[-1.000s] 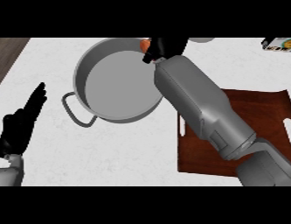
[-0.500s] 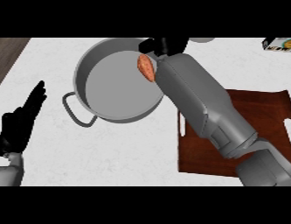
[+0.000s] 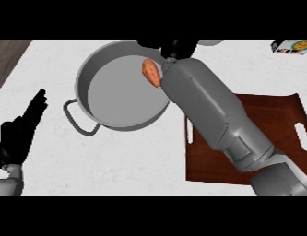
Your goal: Pick the sweet potato from the tray and place it in the pot
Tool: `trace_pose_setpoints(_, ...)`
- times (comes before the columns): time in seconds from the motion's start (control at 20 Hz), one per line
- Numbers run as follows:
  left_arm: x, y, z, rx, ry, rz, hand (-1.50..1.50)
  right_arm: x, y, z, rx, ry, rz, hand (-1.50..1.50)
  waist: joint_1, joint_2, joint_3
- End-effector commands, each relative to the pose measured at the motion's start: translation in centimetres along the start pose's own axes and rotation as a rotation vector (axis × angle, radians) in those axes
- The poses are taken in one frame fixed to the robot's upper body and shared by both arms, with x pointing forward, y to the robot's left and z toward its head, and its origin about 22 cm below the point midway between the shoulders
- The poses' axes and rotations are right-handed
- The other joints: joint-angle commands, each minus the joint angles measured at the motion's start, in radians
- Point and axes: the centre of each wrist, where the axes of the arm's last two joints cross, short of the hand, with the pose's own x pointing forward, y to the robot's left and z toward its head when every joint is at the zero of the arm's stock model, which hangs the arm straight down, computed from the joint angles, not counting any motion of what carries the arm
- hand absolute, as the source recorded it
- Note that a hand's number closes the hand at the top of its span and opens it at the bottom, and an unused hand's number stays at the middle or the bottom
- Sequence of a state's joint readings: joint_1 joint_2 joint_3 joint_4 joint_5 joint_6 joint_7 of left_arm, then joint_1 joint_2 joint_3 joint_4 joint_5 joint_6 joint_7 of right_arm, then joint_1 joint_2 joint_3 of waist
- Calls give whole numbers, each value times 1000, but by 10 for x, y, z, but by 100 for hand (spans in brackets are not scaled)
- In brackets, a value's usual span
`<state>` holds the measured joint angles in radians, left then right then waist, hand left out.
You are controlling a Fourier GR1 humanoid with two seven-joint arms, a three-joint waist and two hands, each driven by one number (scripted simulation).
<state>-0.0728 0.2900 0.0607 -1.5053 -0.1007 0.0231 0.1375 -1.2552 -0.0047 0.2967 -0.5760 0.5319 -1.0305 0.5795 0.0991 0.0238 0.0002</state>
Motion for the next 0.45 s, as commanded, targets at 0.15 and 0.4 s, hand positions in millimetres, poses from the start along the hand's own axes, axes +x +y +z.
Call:
trace_pose_setpoints(0.15,-5,11,3,43,30,-12,0,-13,0,41,60,43,-172,-150,-52,-18,0)
trace_pose_setpoints(0.4,-20,18,23,75,49,-3,0,-25,-4,81,73,35,-233,-150,-83,-30,0)
